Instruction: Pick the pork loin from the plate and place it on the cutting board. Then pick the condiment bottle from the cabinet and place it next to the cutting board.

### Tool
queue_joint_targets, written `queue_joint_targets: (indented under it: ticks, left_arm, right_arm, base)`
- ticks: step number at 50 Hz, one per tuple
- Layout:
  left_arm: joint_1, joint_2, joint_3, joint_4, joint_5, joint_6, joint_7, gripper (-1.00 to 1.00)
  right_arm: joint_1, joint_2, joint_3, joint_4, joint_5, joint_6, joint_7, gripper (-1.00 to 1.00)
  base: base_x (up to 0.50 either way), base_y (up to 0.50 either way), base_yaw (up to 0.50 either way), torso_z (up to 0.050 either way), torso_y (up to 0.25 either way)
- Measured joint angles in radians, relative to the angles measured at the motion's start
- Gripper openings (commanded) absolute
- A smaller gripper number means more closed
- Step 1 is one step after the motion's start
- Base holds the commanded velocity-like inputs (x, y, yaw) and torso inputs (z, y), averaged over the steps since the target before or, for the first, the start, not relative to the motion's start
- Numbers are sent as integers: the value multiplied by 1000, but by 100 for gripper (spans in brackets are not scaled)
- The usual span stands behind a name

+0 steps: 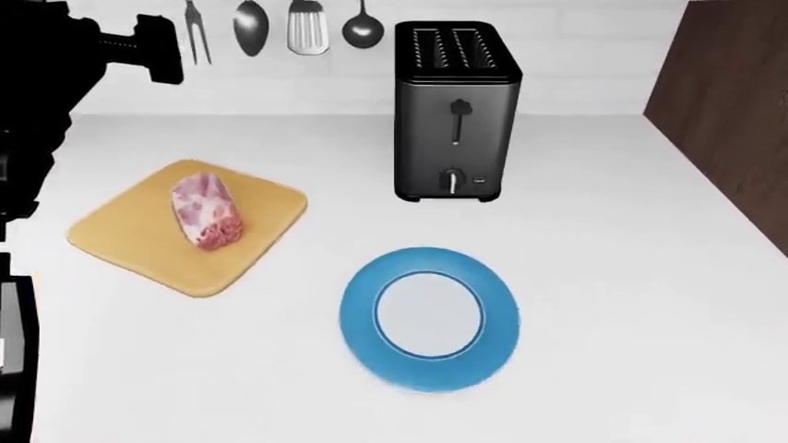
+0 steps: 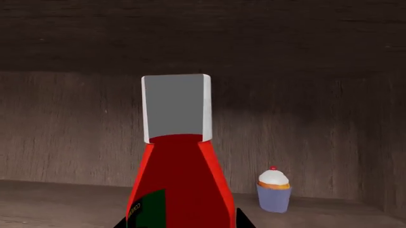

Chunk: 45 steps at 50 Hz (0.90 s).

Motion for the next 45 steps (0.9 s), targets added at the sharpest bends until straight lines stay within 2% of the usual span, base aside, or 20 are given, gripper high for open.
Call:
queue_joint_targets:
  ticks: [14, 21, 45]
  left_arm:
    - [3, -3, -9, -7, -3, 5, -7, 100]
    - [6, -4, -14, -9, -7, 7, -11, 100]
    - [35, -21, -27, 23, -18, -9, -19, 100]
  right_arm:
    - [1, -4, -1, 0, 3, -30, -23, -100]
    - [-2, -3, -7, 0, 11, -37, -30, -100]
    - [-42, -9, -1, 0, 37, -58, -44, -100]
  base:
    - [-500, 11, 0, 0, 0]
    - [-448, 290, 0, 0, 0]
    - [-13, 500, 0, 0, 0]
